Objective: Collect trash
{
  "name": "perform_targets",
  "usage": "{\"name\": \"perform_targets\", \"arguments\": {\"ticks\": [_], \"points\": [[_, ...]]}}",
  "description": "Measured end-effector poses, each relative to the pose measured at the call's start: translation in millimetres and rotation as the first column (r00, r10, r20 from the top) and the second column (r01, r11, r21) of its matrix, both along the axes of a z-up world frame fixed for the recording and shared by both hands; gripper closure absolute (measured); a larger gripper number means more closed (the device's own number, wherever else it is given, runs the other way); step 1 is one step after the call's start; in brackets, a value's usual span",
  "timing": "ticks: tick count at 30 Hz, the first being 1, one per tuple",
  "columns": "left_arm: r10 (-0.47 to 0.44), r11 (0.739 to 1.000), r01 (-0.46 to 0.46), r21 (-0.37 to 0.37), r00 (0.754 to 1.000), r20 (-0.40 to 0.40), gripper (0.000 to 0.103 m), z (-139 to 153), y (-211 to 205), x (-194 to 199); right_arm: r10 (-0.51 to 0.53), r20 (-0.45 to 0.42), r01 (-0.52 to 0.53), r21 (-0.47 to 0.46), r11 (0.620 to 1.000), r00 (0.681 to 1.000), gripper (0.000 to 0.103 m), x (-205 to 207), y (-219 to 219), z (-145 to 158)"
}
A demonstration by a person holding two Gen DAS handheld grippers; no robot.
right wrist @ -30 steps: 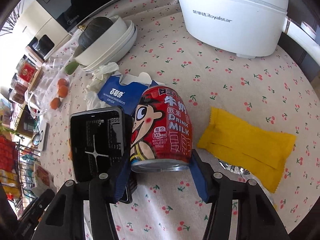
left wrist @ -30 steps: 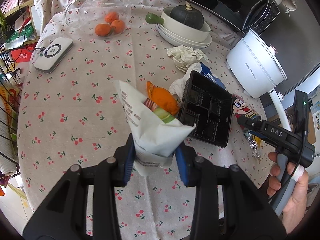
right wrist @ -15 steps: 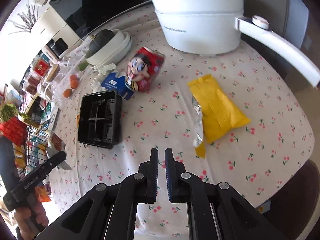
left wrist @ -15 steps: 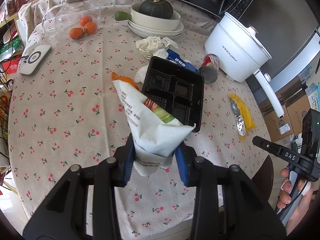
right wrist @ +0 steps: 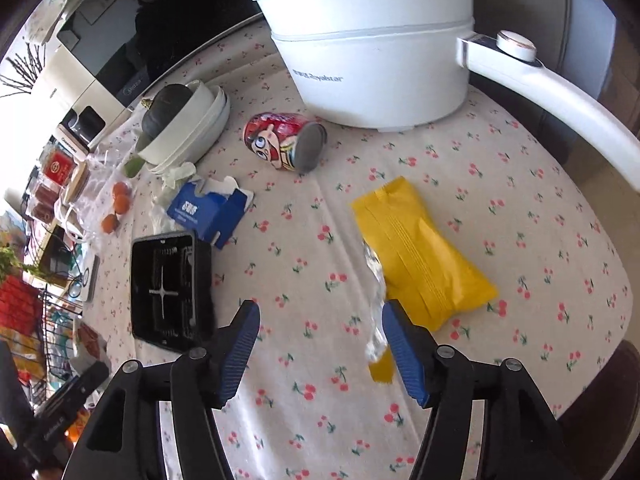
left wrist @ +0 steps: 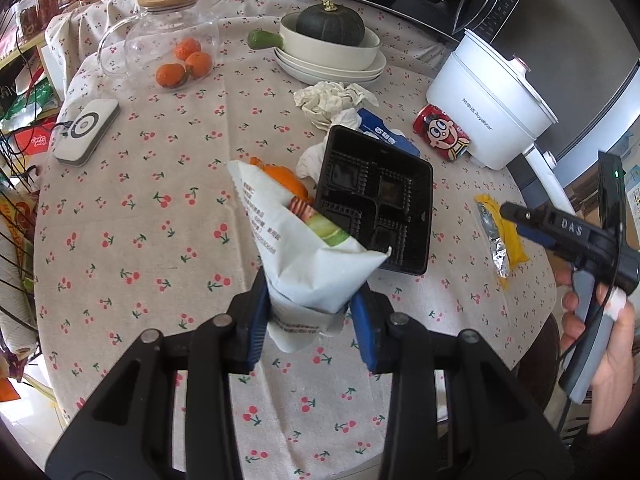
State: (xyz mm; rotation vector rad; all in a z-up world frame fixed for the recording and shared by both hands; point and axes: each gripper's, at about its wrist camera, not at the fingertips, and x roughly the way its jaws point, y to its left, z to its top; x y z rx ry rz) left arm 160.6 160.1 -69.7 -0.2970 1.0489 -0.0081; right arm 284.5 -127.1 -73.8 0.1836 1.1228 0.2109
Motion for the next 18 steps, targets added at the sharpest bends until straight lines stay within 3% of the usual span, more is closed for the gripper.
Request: {"name": "perform_targets", "arguments": {"ticks": [3,6,9,12,14,18], "points": [[-0.009,1.0,0.009,0.028,1.0,0.011,0.063,0.9,9.7,3.1,0.068,0.055,-0.06,-0.141,0.988,0.996,0.036,25.2,28.6,5.1],[-0.008,1.0,0.007,0.01,1.0,0.006,0.063,-1.5,21.4,5.7,0.254,0.087,-0.216,-0.316,0.924,0.963,0.036,48.1,70.0,11.2],[-0.01,1.0,0.01,-0.007,1.0,0.0,0.063,-3.6,29.1,6.9,0.352,0.071,-0.295,-0.407,0.864,0.933,0.039,77.1,94.2,11.9],[-0.016,1.0,0.016,-0.001,1.0,-0.008,0.063,-6.3,32.5,6.5,0.384,0.041,-0.326,-0.454,0.829,0.922,0.042,112.3,106.6,2.8],[-0.016,1.0,0.016,0.0,1.0,-0.018,0.063,-8.9,34.9,6.7,0.392,0.012,-0.338,-0.485,0.807,0.92,0.052,130.1,111.2,-8.1],[-0.016,1.0,0.016,-0.004,0.999,-0.038,0.063,-14.6,37.9,8.1,0.411,-0.003,-0.335,-0.584,0.739,0.912,0.054,147.7,117.7,-27.8]]}}
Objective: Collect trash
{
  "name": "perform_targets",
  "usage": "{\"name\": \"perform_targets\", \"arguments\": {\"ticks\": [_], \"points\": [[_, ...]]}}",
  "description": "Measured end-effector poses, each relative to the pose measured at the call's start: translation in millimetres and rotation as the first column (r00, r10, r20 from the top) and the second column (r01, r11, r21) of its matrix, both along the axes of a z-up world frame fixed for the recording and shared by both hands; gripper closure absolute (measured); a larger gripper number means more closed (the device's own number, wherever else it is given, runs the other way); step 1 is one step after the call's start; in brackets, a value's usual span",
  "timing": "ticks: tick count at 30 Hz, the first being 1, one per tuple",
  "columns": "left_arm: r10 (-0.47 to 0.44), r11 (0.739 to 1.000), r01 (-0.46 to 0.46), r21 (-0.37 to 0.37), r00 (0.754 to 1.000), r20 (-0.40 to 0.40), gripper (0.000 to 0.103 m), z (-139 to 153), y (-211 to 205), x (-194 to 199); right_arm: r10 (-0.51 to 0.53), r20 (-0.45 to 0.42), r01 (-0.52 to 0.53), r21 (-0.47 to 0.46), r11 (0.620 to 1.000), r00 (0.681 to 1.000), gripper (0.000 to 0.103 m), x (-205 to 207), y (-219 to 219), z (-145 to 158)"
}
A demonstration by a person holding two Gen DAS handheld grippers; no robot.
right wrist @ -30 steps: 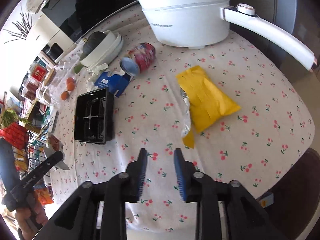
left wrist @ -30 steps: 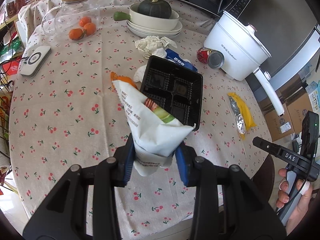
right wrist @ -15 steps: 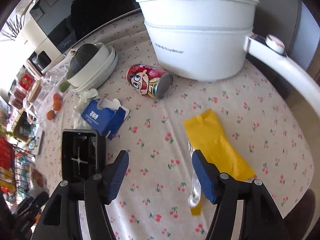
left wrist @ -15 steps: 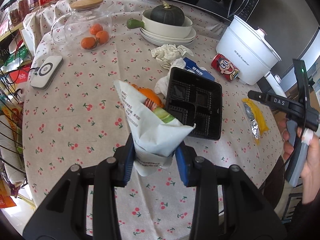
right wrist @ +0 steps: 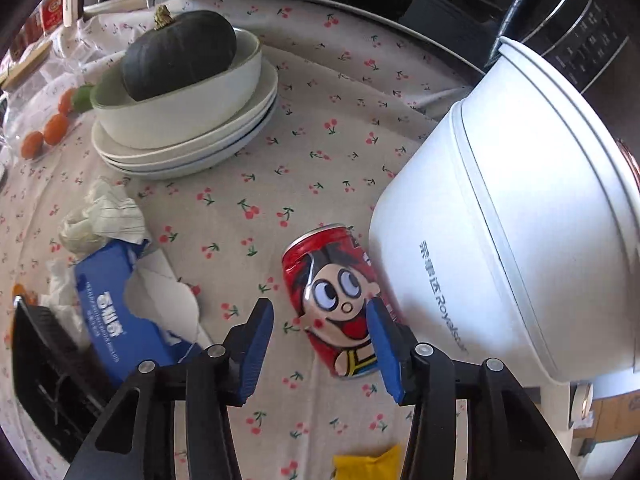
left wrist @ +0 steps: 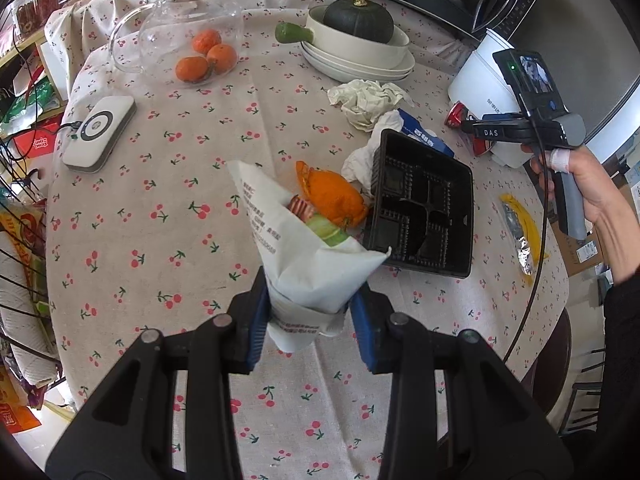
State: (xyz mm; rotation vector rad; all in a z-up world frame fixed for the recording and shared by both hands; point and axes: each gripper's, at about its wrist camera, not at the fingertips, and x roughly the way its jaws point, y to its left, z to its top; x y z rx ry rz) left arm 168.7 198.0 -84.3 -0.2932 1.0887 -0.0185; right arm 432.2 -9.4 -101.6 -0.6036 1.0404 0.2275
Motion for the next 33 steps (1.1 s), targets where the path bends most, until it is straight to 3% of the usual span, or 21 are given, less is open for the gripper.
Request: {"name": "perform_targets", "arguments": {"ticks": [3,7,8,10,14,16,18,19,20,25,33], "points": [[-0.002,1.0,0.002,0.003,1.0,-0.004,0.063,-1.2,-1.7,2.1,0.04,0.029,-0.039,-0.041,0.998,0.999,0.054,-0.5,4.9,-5.7],[-0.004,1.0,0.004,0.007,1.0,-0.001,0.063,-0.3,-5.6,3.2,0.107,0.094,-0.094,-0.14,0.986,0.99,0.073,-13.7,20.7,-5.3],[-0.005,1.0,0.005,0.008,1.0,0.003,0.063,0.6,-6.3,2.7,0.121,0.097,-0.107,-0.139,0.985,0.988,0.099,-17.4,23.2,-1.8],[-0.006,1.0,0.006,0.011,1.0,0.013,0.063,3.5,-7.4,1.0,0.098,0.033,-0.096,-0.075,0.993,0.995,0.1,-21.7,22.7,4.2],[0.001,1.0,-0.001,0.0,1.0,0.031,0.063,9.9,-4.4,-5.6,0.114,-0.035,-0.116,-0.059,0.991,0.993,0.1,-41.8,20.4,7.4],[0.005,1.0,-0.005,-0.008,0.999,0.038,0.063,13.0,-1.7,-9.7,0.109,-0.047,-0.109,-0.001,0.994,0.993,0.096,-52.0,15.7,17.3],[0.014,1.0,-0.013,-0.019,0.999,0.045,0.063,15.8,1.5,-13.0,0.075,-0.046,-0.073,0.051,0.996,0.996,0.077,-54.5,8.6,32.9],[0.018,1.0,-0.017,-0.025,0.999,0.048,0.063,16.5,2.6,-13.9,0.061,-0.033,-0.059,0.066,0.996,0.998,0.056,-55.8,6.0,40.9],[0.022,0.999,-0.02,-0.032,0.998,0.051,0.063,17.6,3.7,-14.6,0.049,-0.011,-0.048,0.071,0.996,0.999,0.045,-57.7,3.6,49.1],[0.028,0.999,-0.025,-0.045,0.998,0.058,0.063,19.5,3.7,-13.1,0.027,0.0,-0.027,0.016,1.0,1.0,0.045,-47.2,1.2,56.0],[0.006,0.999,-0.005,-0.032,0.999,0.037,0.063,11.6,-4.8,-2.5,0.038,-0.002,-0.038,-0.142,0.989,0.999,0.051,-9.5,13.3,-2.3]]}}
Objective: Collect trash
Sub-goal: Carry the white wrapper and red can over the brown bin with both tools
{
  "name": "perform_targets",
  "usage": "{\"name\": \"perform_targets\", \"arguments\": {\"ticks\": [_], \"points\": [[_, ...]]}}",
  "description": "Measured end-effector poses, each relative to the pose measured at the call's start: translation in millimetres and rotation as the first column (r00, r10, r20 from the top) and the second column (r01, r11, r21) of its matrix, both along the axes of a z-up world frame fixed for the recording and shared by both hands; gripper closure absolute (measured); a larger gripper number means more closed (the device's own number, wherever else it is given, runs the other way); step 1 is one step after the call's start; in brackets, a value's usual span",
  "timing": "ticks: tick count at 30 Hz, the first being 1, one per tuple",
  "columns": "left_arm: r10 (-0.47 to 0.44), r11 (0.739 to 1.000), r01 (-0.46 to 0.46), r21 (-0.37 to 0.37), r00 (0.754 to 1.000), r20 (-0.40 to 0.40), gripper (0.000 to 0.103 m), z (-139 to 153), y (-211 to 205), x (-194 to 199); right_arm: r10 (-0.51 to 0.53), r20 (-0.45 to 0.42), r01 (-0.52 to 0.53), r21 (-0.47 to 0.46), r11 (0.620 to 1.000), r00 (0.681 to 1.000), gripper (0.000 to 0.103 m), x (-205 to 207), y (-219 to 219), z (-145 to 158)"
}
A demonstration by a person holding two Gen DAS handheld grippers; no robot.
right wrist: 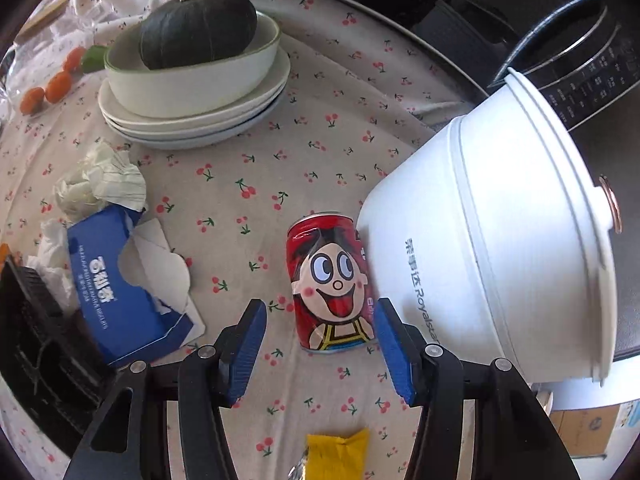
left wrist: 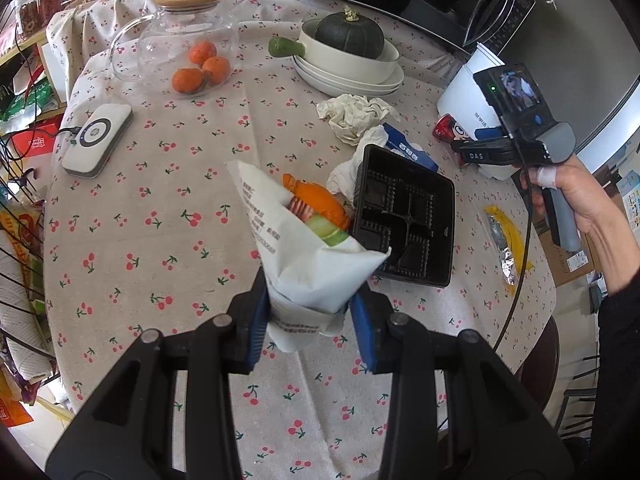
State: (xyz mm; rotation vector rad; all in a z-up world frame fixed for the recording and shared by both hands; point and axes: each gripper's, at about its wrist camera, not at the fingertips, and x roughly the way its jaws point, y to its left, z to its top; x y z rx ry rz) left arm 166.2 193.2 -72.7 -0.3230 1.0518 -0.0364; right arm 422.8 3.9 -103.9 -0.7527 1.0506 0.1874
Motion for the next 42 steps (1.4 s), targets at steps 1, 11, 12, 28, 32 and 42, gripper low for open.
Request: {"name": "perform_targets", "arguments": {"ticks": [1,11,12,28,32,42], "points": [[-0.003,1.0,0.003,0.002,1.0,-0.002,0.063,-0.8,-1.4,1.3,0.001,0.005,-0.001,-0.021,1.0,1.0,0.055,3.4,1.6,-6.9],[-0.002,1.0,0.002,0.011,1.0,0.002,0.063,0.0,-6.3,3.6,-0.026,0.043,0.024,0.033,0.999,0.999,0.069,-8.2,-11.6,-0.4],[0.002,1.0,-0.002,0.009,1.0,0.007,0.063,1.7,-6.3,2.4,-0.037,0.039,0.035,0.061,0.998,0.999,0.069,-12.6,-16.8,6.0],[-0.14,0.986,0.13,0.1,0.986,0.096,0.064,27.0,-69.4,-45.3,-0.11,0.027,0.096,0.317,0.944,0.994,0.068,-199.5,-126.4,85.1],[-0.192,0.978,0.18,0.107,0.976,0.104,0.064,29.0,-97.1,-59.9,-0.164,0.004,0.151,0.37,0.917,0.986,0.068,-240.9,-163.0,83.8],[-0.377,0.919,0.364,0.152,0.923,0.07,0.064,13.8,-186.1,-79.4,-0.364,-0.079,0.359,0.447,0.819,0.928,0.068,-305.2,-270.4,61.1]]}}
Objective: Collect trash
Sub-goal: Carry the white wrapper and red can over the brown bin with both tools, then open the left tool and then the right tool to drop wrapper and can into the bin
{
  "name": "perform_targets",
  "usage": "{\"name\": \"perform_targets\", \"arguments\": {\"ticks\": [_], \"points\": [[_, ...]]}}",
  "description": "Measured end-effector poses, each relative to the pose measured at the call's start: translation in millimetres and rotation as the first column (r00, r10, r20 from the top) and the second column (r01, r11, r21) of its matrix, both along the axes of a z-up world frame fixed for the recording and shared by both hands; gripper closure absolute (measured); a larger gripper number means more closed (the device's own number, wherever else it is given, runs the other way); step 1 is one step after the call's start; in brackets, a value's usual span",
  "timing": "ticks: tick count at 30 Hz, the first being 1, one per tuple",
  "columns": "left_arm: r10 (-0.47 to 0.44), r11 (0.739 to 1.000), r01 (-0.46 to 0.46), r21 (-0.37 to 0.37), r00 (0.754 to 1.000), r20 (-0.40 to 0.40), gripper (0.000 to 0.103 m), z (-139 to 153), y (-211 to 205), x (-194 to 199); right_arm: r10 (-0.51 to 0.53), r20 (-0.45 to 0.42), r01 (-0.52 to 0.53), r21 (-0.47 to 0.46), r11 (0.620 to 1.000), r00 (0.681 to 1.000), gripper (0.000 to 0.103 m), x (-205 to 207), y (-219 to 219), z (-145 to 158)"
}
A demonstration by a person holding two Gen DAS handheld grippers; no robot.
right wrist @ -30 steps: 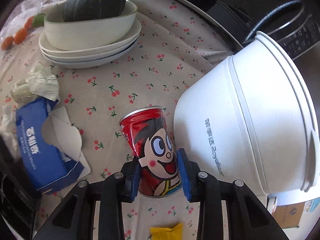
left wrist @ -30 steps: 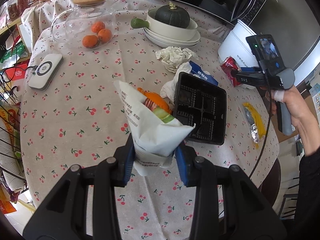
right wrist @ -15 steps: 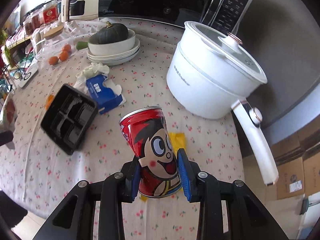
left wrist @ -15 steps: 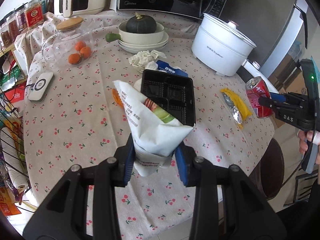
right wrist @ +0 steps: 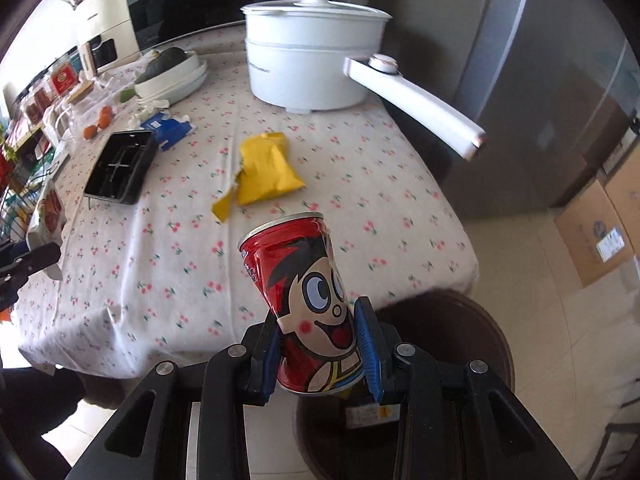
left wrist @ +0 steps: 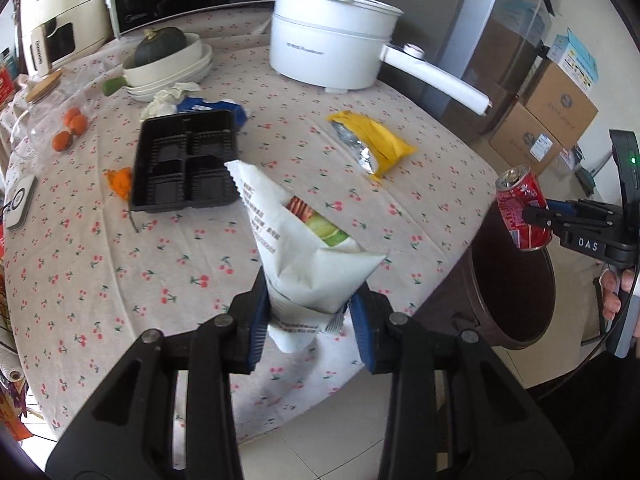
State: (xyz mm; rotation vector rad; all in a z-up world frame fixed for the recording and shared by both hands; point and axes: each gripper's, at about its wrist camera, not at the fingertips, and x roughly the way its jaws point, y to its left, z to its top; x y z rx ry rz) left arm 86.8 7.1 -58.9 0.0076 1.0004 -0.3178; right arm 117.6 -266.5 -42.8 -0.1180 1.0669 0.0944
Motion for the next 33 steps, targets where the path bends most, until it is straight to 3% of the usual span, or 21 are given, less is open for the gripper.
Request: {"name": "perform_targets", "arguments": {"ticks": [6,13,20,24,26,27,30,33], "points": [[-0.146,0.989,0.145,0.027,0.989,0.01,0.064,-3.0,-61.0,-7.2,-0.101,-0.031,0.102,0.032,0.994,0.994,0.068,-23.1,-62.1,-14.0],[-0.293,0.956,0.293,-0.016,0.955,-0.037,0.064,-19.6,-144.0,-11.7,-0.171,-0.072,0.173,0.027,0.985,0.983,0.068,-49.6,-118.4,-33.2],[-0.39,0.921,0.388,-0.045,0.918,-0.075,0.064,-40.4,-209.3,-15.5,-0.208,-0.094,0.211,0.023,0.977,0.974,0.068,-63.2,-151.2,-42.6],[-0.416,0.909,0.411,-0.063,0.905,-0.087,0.063,-45.9,-224.6,-12.1,-0.214,-0.104,0.218,0.023,0.976,0.971,0.068,-64.4,-157.5,-45.1],[-0.432,0.901,0.424,-0.091,0.897,-0.098,0.057,-48.3,-228.4,-10.0,-0.217,-0.105,0.221,0.024,0.975,0.971,0.068,-65.3,-159.4,-45.2],[-0.435,0.899,0.426,-0.1,0.895,-0.103,0.047,-48.8,-228.7,-8.8,-0.218,-0.105,0.222,0.024,0.975,0.97,0.068,-65.4,-160.4,-45.5],[-0.408,0.912,0.4,-0.096,0.909,-0.085,0.029,-47.3,-224.0,-9.5,-0.218,-0.109,0.222,0.025,0.975,0.97,0.068,-66.0,-160.3,-46.7],[-0.379,0.923,0.37,-0.105,0.921,-0.09,0.027,-43.6,-207.1,-9.3,-0.209,-0.12,0.213,0.021,0.977,0.97,0.068,-64.3,-156.2,-48.7]]}}
